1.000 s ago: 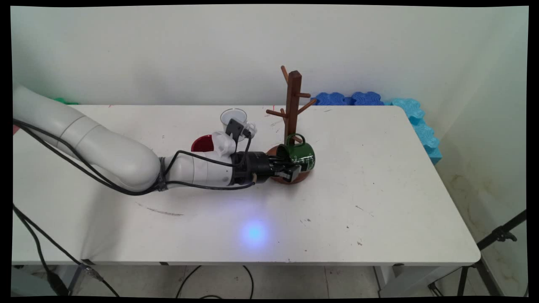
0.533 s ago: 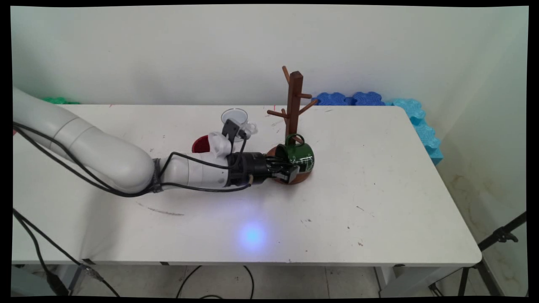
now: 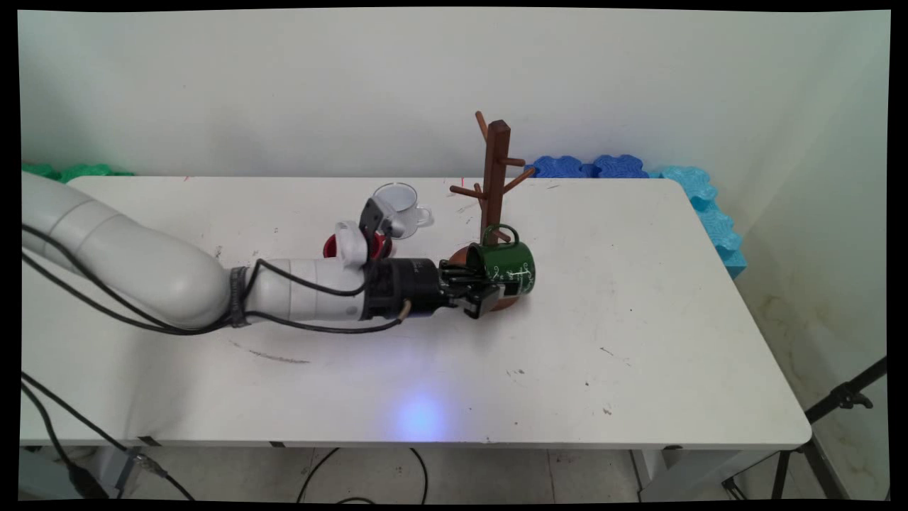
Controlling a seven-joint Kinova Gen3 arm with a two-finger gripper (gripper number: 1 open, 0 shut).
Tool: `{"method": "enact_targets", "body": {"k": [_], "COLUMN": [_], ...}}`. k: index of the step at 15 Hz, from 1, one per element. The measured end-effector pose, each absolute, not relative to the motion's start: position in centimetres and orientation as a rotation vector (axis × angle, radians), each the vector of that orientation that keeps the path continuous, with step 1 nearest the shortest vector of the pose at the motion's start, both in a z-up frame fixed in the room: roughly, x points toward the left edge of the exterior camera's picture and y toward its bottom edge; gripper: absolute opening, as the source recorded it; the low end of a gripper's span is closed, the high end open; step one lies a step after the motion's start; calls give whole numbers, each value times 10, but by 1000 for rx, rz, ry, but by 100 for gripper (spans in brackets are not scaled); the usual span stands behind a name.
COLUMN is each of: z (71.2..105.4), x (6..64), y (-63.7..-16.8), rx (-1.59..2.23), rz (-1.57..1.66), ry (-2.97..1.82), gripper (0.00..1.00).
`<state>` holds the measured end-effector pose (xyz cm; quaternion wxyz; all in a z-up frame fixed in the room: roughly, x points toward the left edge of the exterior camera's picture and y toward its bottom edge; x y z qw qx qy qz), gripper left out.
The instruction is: Place the picked object on the table
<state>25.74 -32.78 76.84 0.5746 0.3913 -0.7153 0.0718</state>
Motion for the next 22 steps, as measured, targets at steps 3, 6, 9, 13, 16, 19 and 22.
{"method": "enact_targets", "body": {"k": [3,6,9,13,16,19,22], "z": [776,783,796,821,835,852,869], "x": [262,270,281,300,312,328,340], "y": [-321,-314,-311,-318,-325,-334,-340], "rx": [868,827,781,736,707,677,643], "rz": [149,115,92,92,85,77,68], "ry": [-1683,-1722,-1771,-1818,-1852,-1899,-1945], "gripper": [0,0,0,0,0,0,0]}}
